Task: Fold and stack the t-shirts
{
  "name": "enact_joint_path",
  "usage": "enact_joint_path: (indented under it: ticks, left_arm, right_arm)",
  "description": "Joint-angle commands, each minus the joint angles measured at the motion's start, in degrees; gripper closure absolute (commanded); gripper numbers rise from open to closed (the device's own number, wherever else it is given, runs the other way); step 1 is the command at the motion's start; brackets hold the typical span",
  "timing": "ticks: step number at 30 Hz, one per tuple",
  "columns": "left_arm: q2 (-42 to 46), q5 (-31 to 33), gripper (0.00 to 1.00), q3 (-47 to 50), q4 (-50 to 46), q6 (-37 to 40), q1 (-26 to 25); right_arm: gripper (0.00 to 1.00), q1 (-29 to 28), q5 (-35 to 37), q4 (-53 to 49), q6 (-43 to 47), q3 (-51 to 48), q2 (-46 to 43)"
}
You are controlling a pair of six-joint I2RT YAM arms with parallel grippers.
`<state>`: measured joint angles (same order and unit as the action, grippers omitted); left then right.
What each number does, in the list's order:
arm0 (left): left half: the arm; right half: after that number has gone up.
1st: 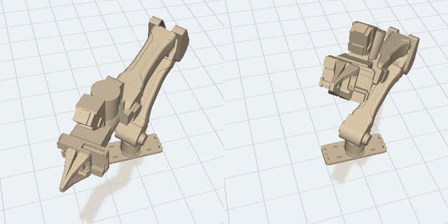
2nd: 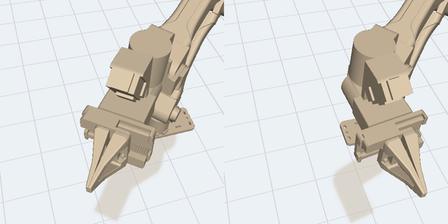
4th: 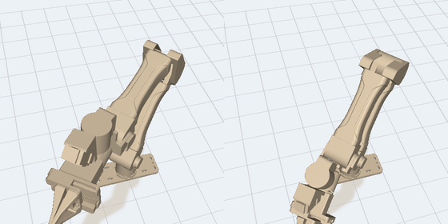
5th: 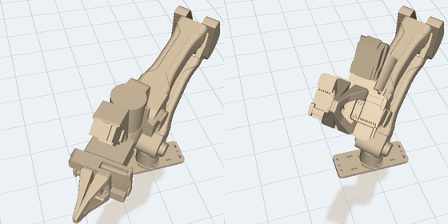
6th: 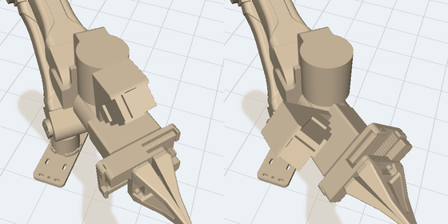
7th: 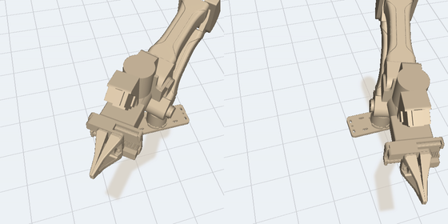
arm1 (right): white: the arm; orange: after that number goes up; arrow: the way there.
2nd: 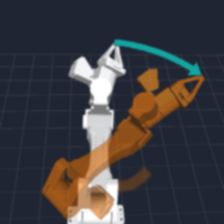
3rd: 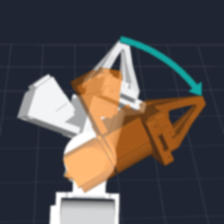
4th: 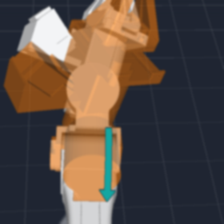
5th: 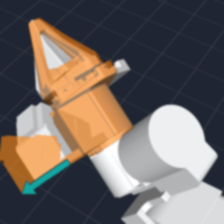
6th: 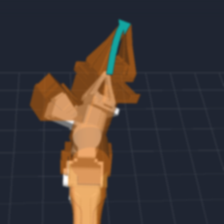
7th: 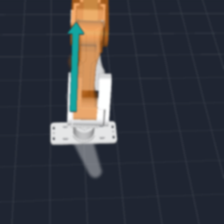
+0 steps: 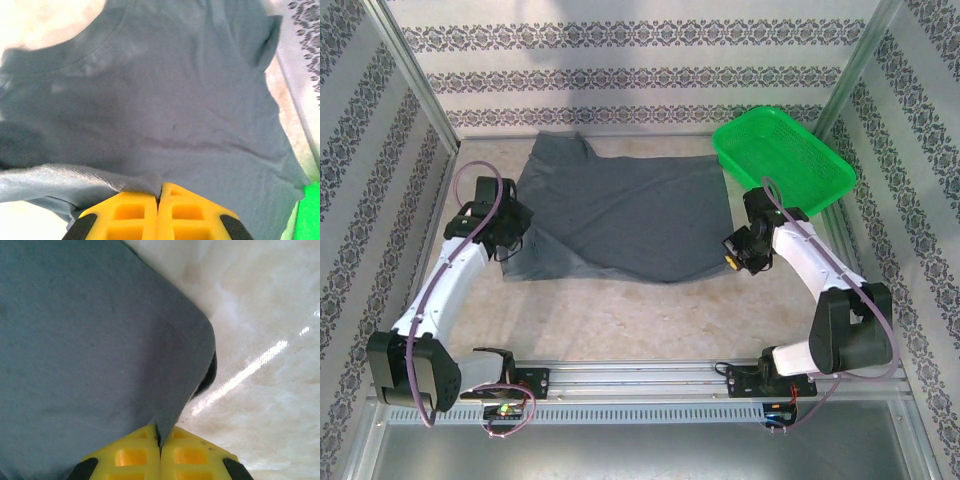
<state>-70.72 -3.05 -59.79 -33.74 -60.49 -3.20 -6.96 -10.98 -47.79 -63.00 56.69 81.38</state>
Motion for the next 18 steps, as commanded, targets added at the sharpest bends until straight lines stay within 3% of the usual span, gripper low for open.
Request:
enact_joint_path:
  ticks: [1, 18]
  left_arm:
    - [-1.7, -1.1, 1.00, -2.4, 4.2, 4.1, 1.7]
    - [-12.4, -4.8, 1.00, -8.2, 10.9, 10.2, 5.1]
  right_arm:
    - [1.00, 0.8, 2.5, -0.6, -1.4, 2.9, 2.2]
    - [1.00, 1.3, 4.7, 2.0, 1.3, 14.9, 16.1]
